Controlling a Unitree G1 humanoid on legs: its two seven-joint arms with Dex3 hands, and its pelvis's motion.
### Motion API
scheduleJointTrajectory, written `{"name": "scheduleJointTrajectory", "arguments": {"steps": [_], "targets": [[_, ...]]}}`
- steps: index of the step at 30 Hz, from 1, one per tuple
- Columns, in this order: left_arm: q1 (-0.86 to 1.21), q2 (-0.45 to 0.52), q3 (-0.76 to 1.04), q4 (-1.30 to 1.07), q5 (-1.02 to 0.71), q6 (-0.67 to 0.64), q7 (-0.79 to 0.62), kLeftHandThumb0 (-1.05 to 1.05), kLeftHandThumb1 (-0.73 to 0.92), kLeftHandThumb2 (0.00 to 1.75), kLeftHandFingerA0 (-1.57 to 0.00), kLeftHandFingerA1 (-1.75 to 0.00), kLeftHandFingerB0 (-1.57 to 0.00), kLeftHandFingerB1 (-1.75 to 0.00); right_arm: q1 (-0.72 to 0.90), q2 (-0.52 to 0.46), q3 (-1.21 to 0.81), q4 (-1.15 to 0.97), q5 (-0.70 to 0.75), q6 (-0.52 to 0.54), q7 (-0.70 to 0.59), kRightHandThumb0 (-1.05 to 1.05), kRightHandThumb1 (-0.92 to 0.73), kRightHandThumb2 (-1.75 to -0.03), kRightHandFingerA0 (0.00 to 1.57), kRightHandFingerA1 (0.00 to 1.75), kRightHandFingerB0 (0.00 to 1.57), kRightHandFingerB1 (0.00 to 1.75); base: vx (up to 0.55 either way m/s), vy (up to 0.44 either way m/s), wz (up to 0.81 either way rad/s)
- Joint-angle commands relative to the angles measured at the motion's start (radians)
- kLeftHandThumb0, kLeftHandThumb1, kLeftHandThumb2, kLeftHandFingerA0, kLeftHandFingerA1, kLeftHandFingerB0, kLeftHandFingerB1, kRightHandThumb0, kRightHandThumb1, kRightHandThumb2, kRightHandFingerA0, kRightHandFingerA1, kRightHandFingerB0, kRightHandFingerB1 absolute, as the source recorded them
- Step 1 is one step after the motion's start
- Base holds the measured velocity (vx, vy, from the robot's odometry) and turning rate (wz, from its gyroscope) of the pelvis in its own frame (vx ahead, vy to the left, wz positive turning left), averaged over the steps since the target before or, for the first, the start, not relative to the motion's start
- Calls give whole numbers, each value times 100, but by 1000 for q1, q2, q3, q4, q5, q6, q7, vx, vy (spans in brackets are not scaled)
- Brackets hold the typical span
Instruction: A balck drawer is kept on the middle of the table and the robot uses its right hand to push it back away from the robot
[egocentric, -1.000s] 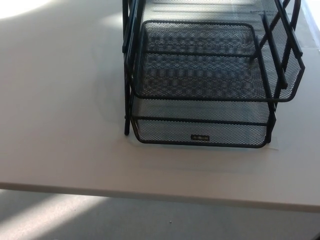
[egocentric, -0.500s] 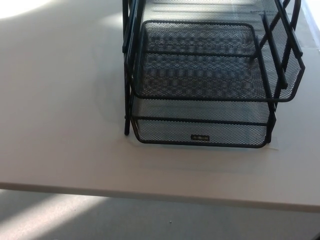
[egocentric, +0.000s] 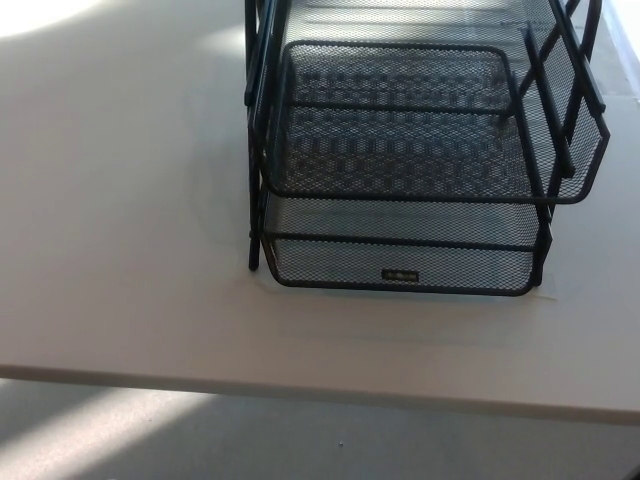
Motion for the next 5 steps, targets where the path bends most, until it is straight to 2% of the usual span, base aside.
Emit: {"name": "scheduleJointTrajectory", "arguments": {"steps": [1, 5], "targets": [[8, 27, 4, 1, 7, -5, -6, -57, 73, 63, -44, -37, -29, -32, 1, -6, -13, -2, 2, 2, 12, -50, -74, -62, 55, 42, 47, 38, 0, 0, 0], [9, 26, 3, 1, 9, -3, -3, -57, 72, 63, -45, -37, -30, -32, 4, -6, -20, -5, 4, 3, 14, -51, -74, -62, 54, 42, 46, 37, 0, 0, 0]]}}
